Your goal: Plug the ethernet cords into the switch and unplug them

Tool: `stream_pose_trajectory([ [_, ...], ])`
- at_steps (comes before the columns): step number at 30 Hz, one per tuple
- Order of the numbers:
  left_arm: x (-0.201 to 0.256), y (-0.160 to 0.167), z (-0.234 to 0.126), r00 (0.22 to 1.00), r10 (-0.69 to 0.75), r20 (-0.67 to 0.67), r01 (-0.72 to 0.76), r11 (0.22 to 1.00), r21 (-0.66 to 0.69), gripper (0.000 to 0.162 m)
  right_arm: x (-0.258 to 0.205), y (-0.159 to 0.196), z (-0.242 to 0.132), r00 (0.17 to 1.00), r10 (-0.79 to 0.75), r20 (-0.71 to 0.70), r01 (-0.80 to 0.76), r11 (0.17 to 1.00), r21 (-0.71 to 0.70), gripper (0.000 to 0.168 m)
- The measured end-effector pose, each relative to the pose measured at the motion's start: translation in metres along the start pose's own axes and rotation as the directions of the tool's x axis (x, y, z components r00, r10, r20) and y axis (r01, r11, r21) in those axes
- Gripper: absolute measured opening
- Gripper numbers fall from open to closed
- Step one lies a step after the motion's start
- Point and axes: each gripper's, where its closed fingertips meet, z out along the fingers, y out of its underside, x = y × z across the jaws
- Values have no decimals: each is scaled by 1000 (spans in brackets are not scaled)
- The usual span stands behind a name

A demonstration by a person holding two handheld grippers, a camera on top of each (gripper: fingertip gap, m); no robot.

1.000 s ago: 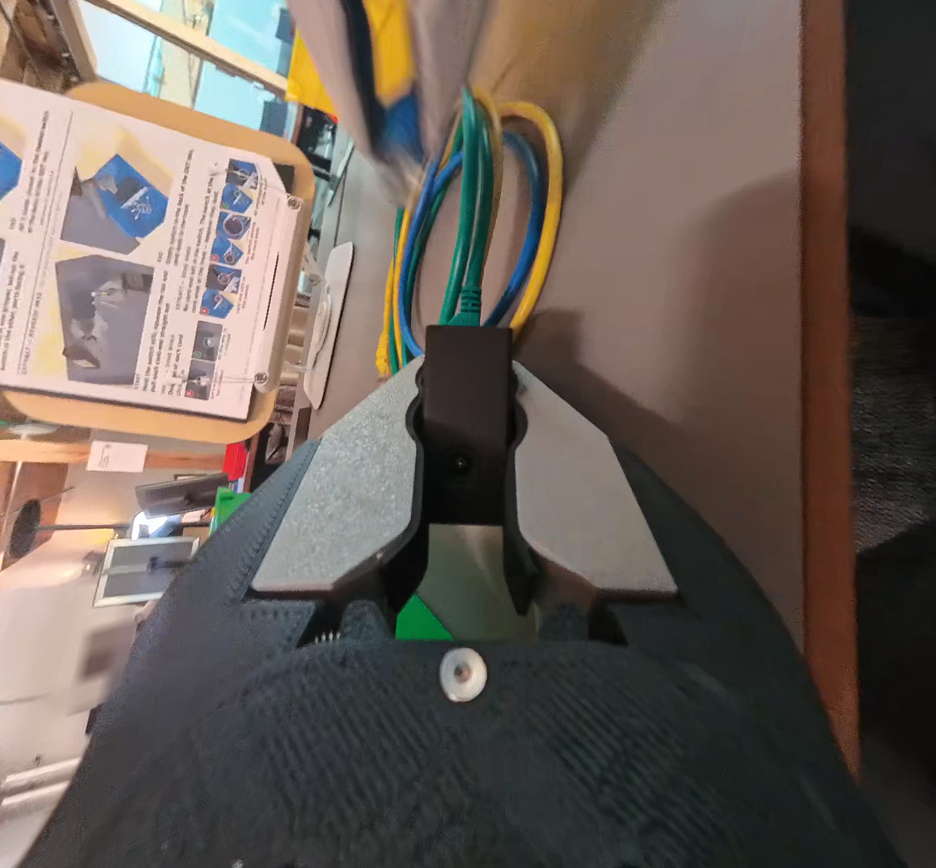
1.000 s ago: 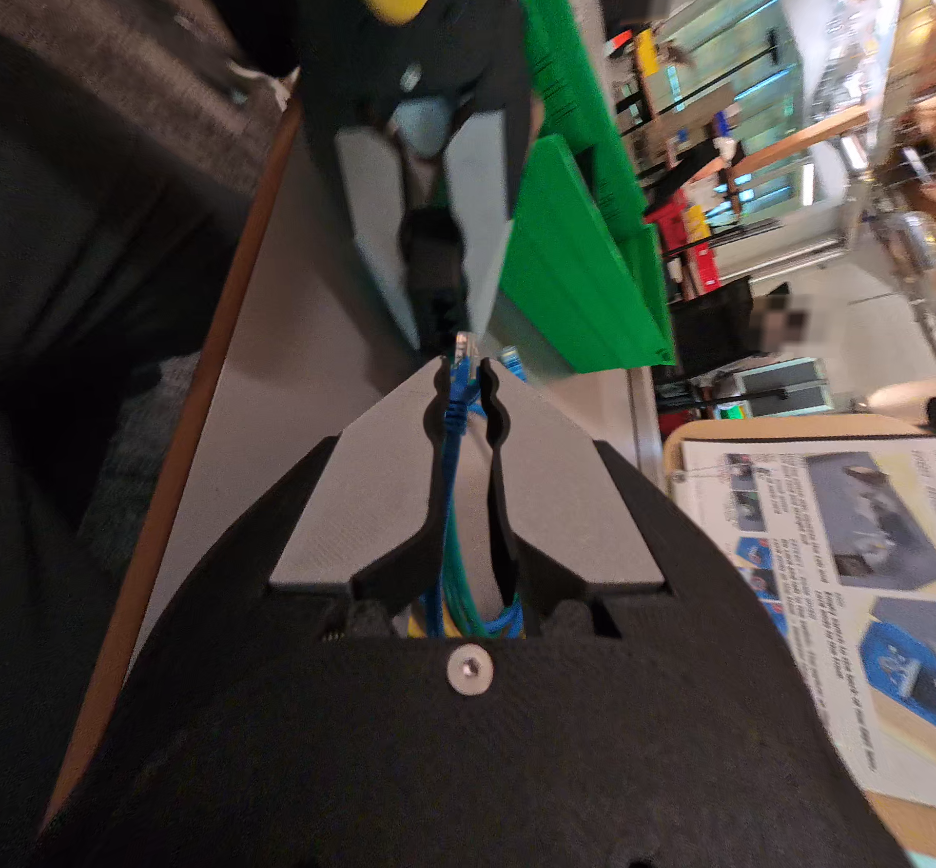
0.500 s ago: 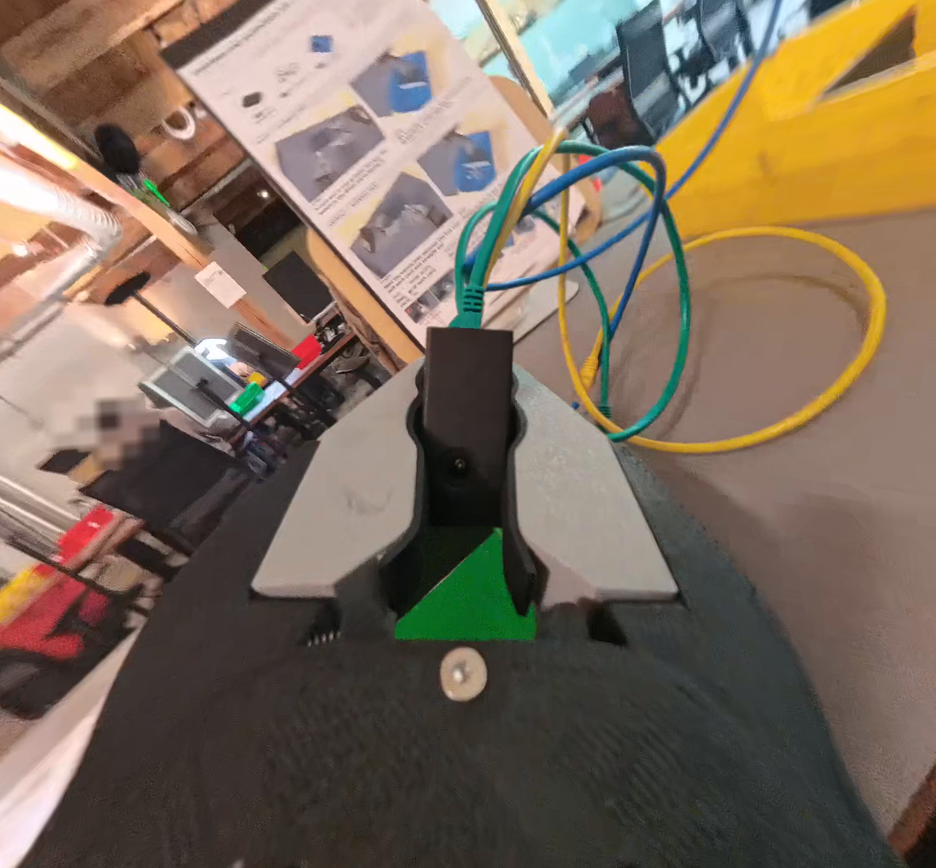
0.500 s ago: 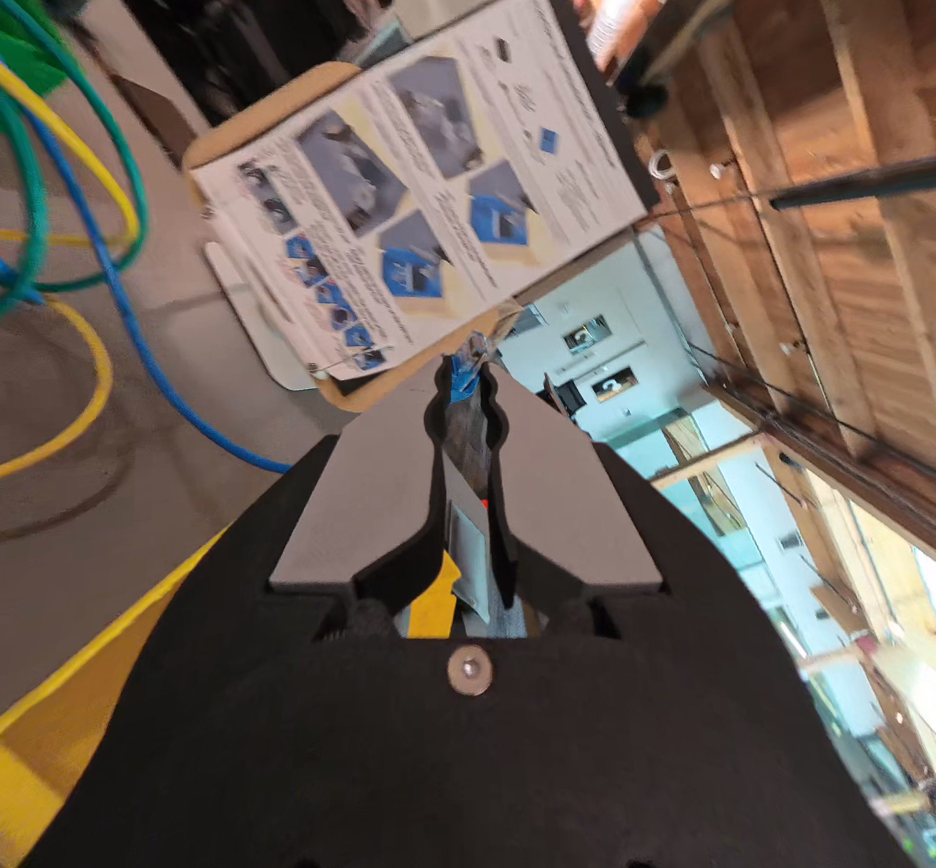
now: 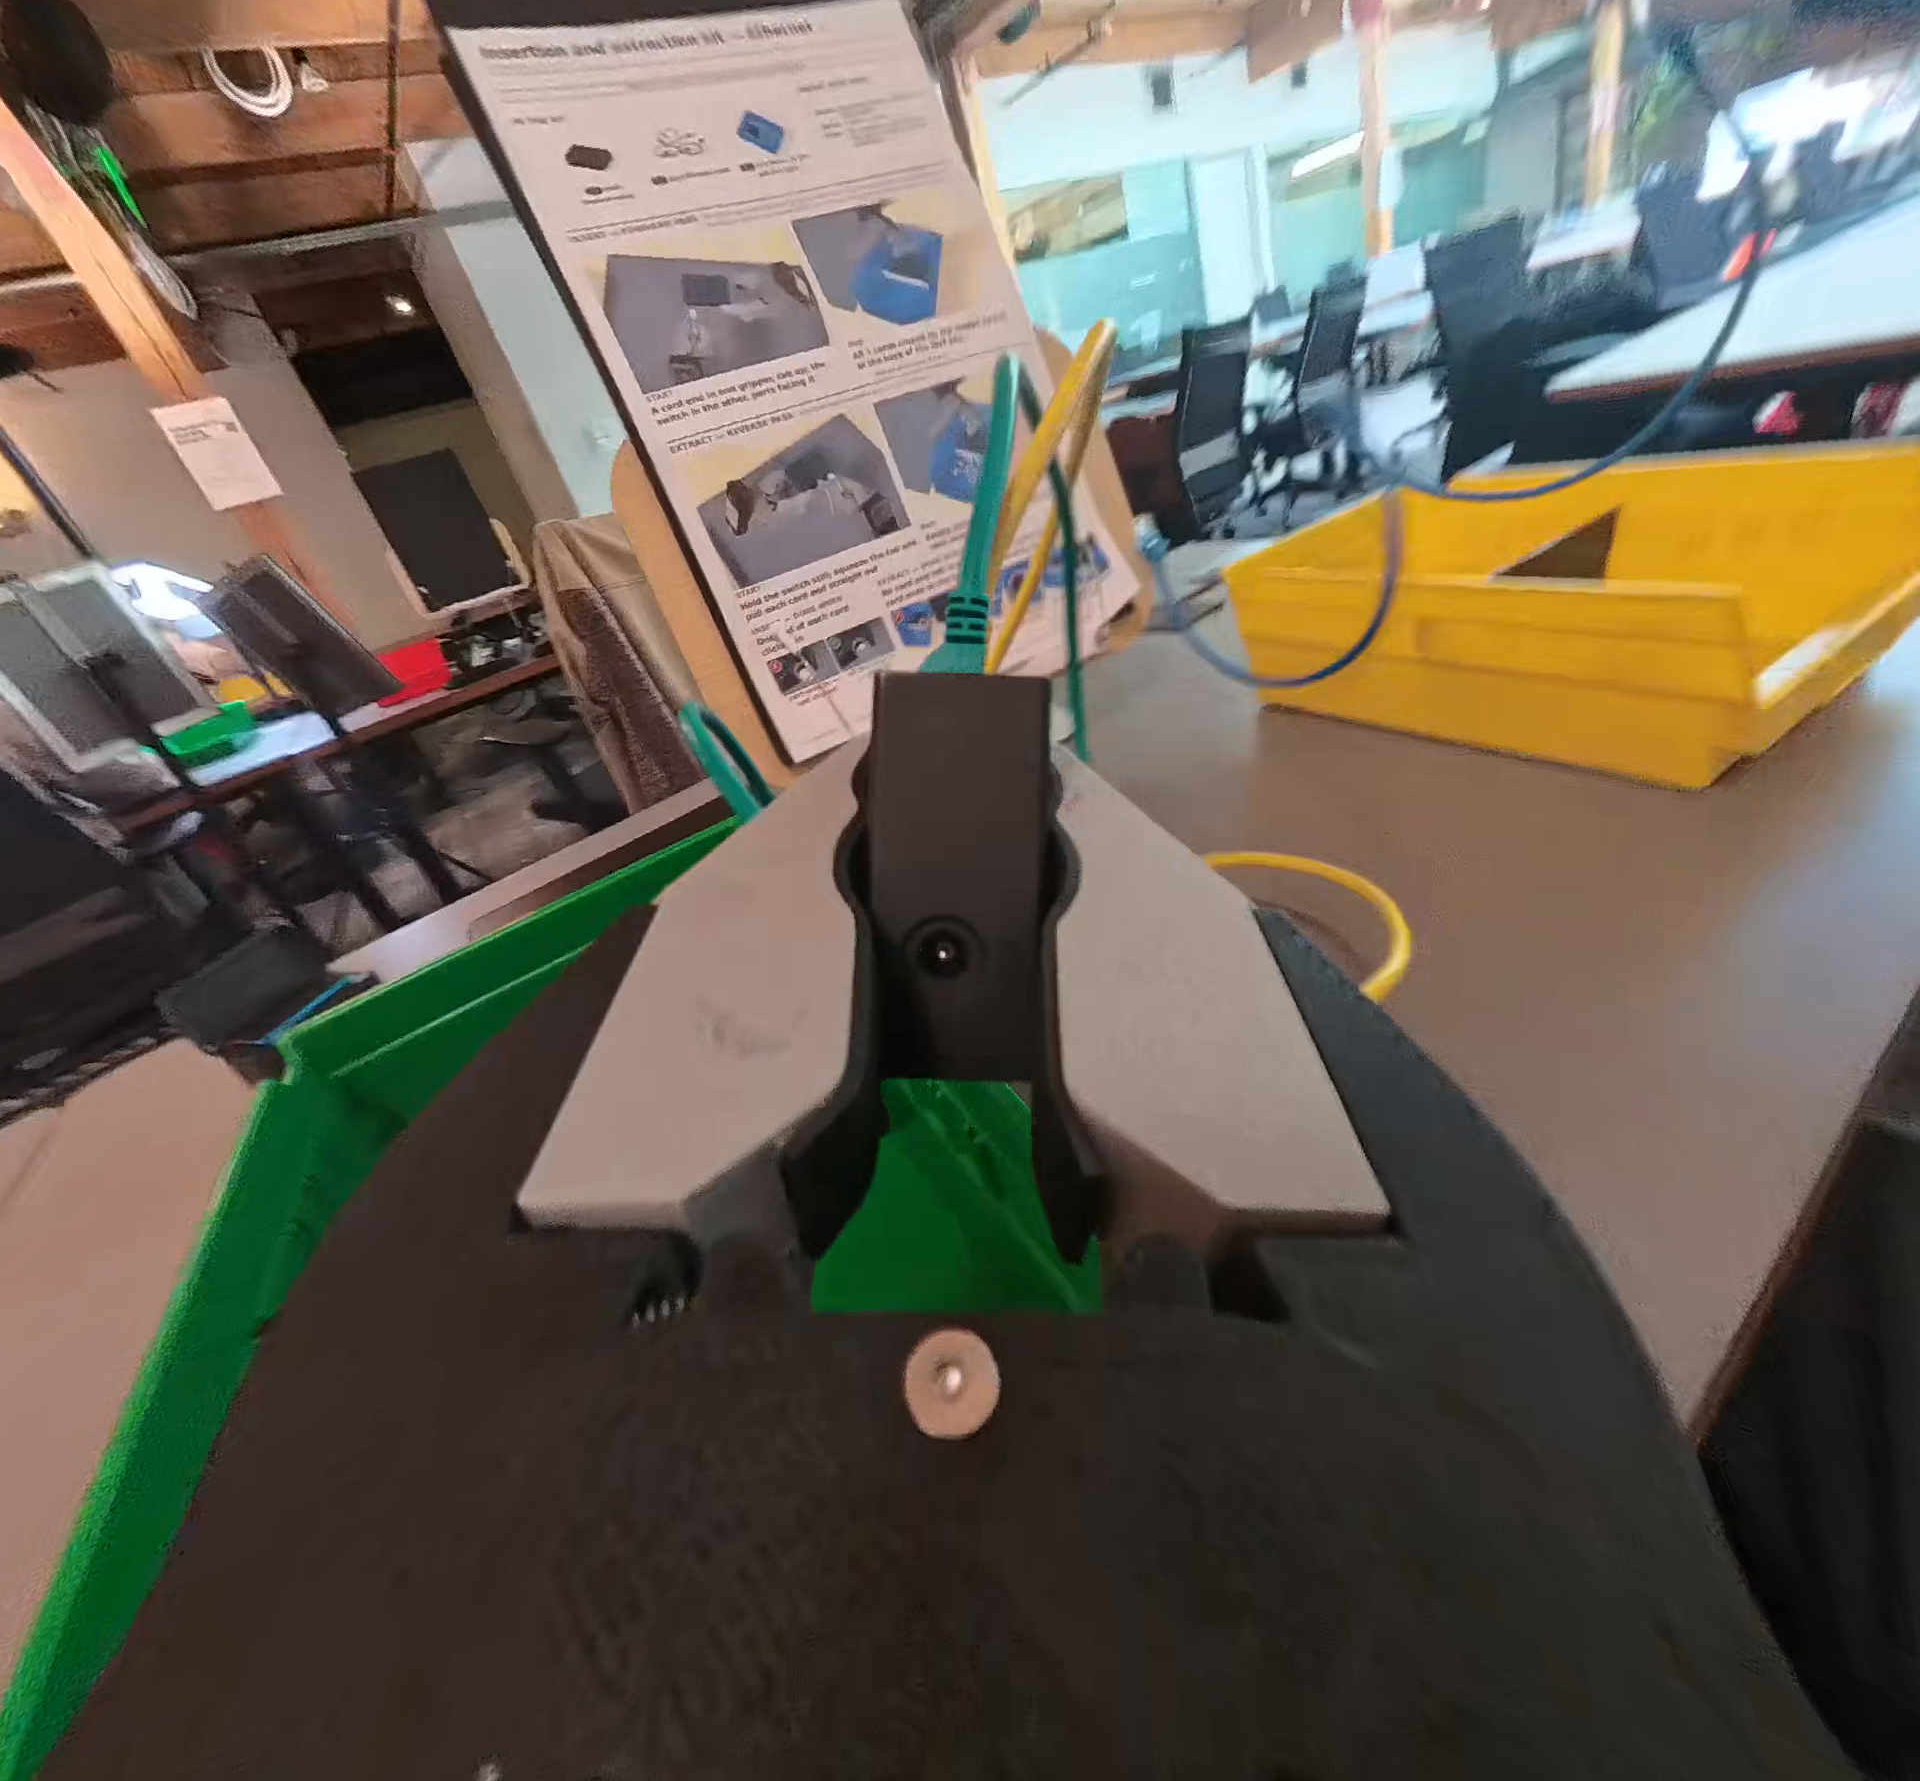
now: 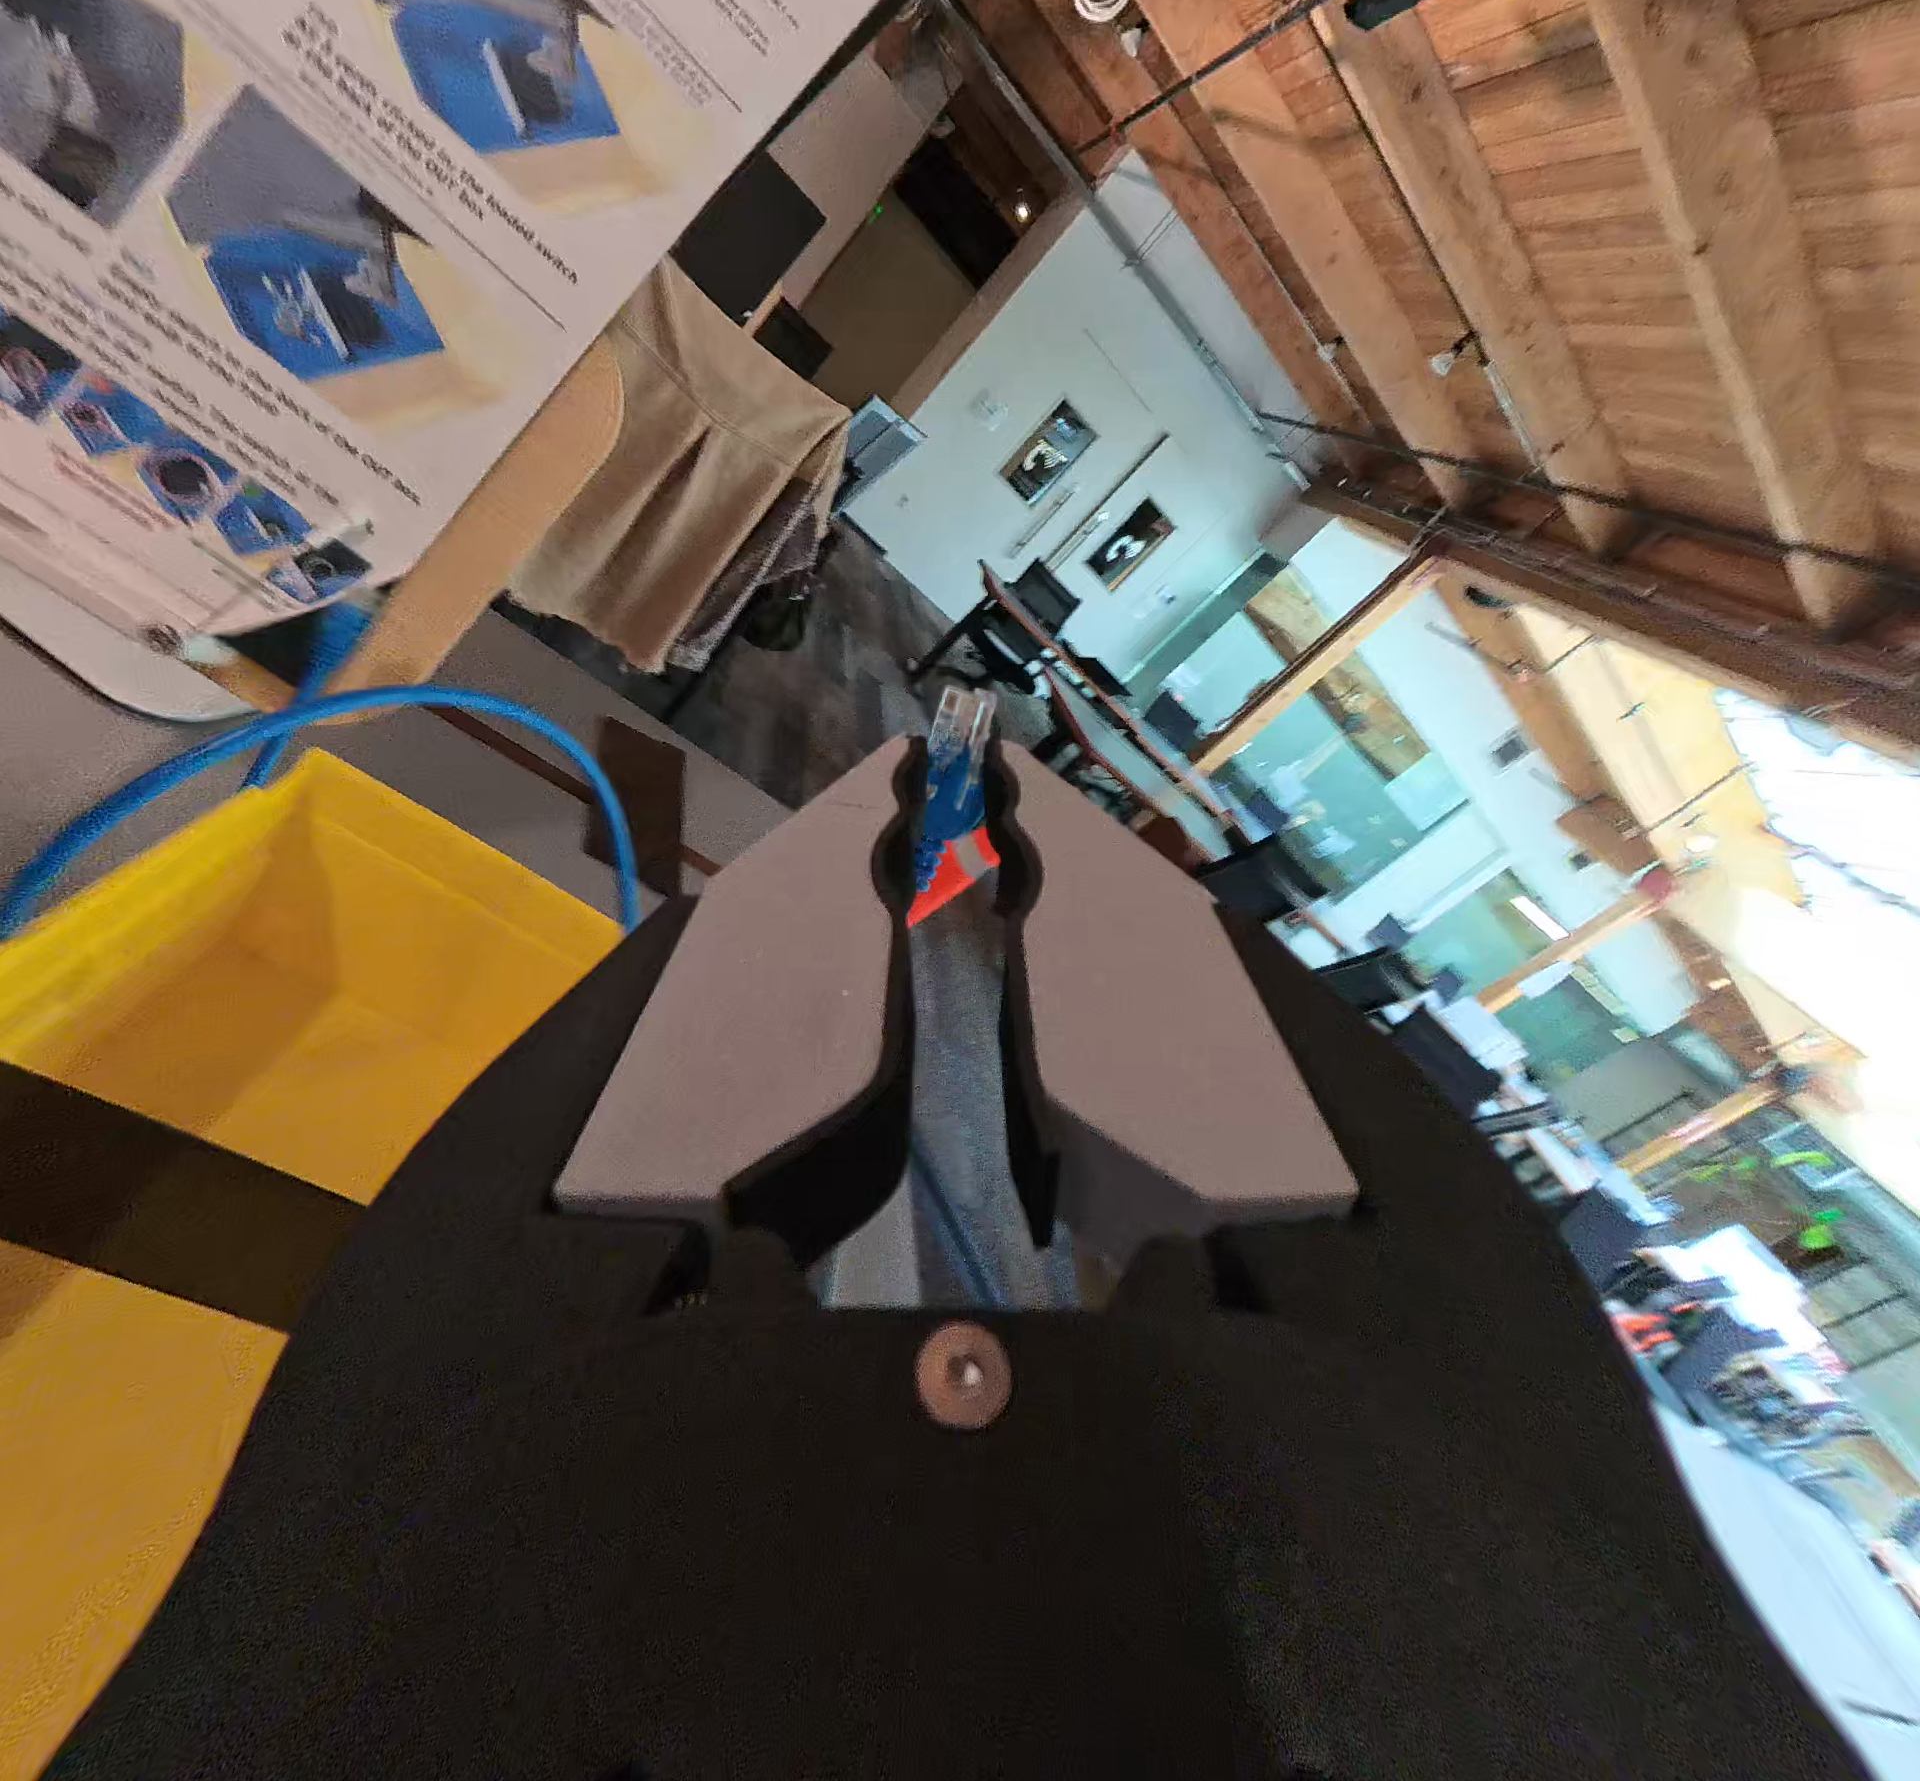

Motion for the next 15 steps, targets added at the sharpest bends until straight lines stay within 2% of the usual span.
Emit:
stream_pose_trajectory([
  [3, 22, 10, 10, 990, 136, -28, -138, 989, -57, 26, -11, -23, -1, 996, -79, 44, 77, 996, 35, 5],
  [5, 35, 17, 15, 984, 173, -52, -177, 981, -83, 26, 2, -44, -2, 992, -127, 6, 127, 991, 43, 5],
  [9, 51, 27, 22, 972, 222, -82, -230, 966, -115, 27, 77, -96, -5, 978, -117, -174, 128, 990, 56, 5],
  [11, 53, 31, 24, 968, 237, -83, -246, 961, -127, 26, 121, -130, -15, 951, -86, -297, 123, 986, 110, 5],
  [15, 52, 38, 26, 965, 250, -80, -260, 954, -148, 27, 158, -200, -46, 932, 1, -364, 104, 958, 268, 5],
])
